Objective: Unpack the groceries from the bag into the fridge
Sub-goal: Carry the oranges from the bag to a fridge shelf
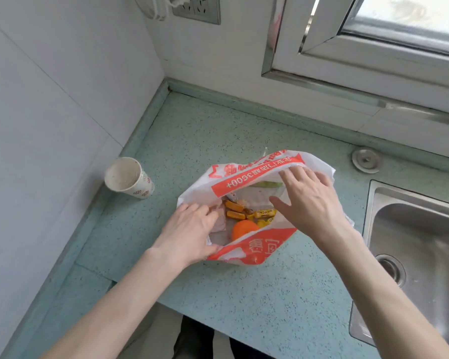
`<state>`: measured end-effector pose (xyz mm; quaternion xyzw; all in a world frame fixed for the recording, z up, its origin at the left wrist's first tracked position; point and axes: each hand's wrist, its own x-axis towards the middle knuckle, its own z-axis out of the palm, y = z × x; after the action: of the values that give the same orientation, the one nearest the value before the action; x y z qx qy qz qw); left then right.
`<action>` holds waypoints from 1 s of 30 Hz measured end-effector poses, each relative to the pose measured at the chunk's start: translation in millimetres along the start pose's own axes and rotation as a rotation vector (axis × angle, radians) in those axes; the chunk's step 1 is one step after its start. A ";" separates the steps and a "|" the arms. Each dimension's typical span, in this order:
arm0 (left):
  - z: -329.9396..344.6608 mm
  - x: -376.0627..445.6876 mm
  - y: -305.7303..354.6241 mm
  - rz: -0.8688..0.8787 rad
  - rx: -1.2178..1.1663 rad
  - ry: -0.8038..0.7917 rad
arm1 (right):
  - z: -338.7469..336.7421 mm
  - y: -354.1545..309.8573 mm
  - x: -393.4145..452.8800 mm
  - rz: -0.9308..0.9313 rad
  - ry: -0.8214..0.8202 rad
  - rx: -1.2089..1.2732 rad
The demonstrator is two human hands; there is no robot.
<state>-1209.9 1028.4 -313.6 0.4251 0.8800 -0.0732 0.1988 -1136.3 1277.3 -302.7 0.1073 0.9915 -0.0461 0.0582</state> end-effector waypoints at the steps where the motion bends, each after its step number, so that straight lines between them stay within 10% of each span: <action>1: 0.7 -2.6 -0.1 0.013 -0.031 0.027 | -2.8 -5.4 -1.4 -0.014 0.003 0.019; 30: -10.7 22.3 -21.0 -0.012 -0.298 0.228 | 15.0 -51.5 7.1 -0.131 -0.203 0.266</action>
<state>-1241.8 1034.5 -313.9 0.3910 0.9005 0.1056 0.1581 -1152.8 1227.1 -314.4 0.0442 0.9705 -0.1911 0.1402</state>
